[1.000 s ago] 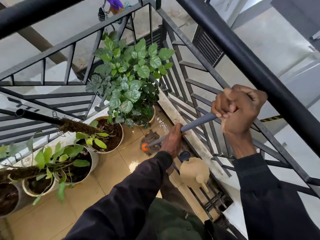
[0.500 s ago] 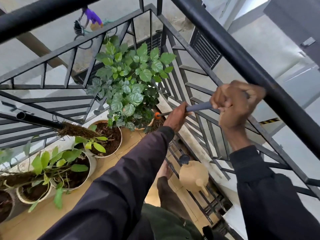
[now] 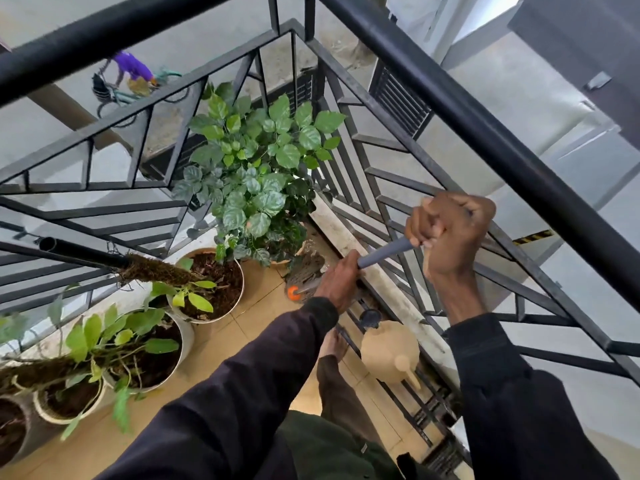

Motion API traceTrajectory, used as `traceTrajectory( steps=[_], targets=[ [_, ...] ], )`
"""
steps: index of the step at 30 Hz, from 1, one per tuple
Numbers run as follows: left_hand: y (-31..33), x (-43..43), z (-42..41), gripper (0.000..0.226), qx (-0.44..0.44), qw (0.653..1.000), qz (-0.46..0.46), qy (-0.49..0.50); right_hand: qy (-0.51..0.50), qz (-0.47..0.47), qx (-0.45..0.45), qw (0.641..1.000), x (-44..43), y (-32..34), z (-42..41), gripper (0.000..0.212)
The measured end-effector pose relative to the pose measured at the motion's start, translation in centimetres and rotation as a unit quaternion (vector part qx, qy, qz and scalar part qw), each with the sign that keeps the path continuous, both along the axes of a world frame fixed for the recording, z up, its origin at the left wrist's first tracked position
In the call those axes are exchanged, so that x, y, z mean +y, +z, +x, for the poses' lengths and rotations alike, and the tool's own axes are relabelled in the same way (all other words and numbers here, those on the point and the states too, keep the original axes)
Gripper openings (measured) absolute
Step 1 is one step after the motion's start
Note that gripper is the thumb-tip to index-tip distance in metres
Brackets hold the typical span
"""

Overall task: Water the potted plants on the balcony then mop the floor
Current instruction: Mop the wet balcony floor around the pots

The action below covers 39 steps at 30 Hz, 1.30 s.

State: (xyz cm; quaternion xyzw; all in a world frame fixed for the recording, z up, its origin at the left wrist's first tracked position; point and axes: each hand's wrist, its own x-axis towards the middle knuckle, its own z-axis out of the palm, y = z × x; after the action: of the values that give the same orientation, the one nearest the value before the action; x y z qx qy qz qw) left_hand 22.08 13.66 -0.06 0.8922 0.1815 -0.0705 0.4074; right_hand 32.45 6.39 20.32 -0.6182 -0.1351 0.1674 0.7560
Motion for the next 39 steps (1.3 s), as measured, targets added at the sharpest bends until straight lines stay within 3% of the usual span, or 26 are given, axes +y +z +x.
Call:
traceTrajectory(
  steps=[4, 7, 11, 16, 21, 28, 35, 39],
  targets=[
    [0.1, -0.5, -2.0, 0.014, 0.008, 1.000, 0.013, -0.016, -0.010, 0.018, 0.018, 1.000, -0.8, 0.3, -0.7, 0.045],
    [1.6, -0.6, -2.3, 0.005, -0.042, 0.999, 0.029, -0.018, -0.006, 0.066, 0.024, 0.997, -1.7, 2.1, -0.4, 0.040],
    [3.9, -0.2, 0.2, 0.013, -0.119, 0.993, 0.013, 0.006, -0.001, 0.089, -0.043, 0.995, -1.3, 5.7, 0.1, 0.036],
    [4.2, 1.5, 4.5, 0.003, -0.168, 0.985, 0.027, 0.014, 0.003, 0.116, -0.098, 0.988, 0.7, 6.5, 0.4, 0.040],
    [1.8, 2.7, 7.1, 0.018, -0.125, 0.991, 0.004, 0.038, 0.000, 0.104, -0.089, 0.991, 1.4, 3.5, 0.7, 0.041],
    [-0.1, 2.9, 7.1, 0.017, -0.059, 0.994, -0.058, 0.068, -0.045, -0.058, -0.098, 0.992, 1.5, 0.2, 0.5, 0.044],
    [0.8, 0.5, 5.6, 0.019, -0.031, 0.997, -0.067, 0.029, -0.069, -0.109, -0.091, 0.988, 1.3, 1.8, 0.4, 0.045],
    [0.1, -0.3, 3.5, 0.027, -0.005, 0.999, -0.048, 0.004, -0.058, -0.070, -0.055, 0.994, 1.3, 2.0, 0.0, 0.050]
  ],
)
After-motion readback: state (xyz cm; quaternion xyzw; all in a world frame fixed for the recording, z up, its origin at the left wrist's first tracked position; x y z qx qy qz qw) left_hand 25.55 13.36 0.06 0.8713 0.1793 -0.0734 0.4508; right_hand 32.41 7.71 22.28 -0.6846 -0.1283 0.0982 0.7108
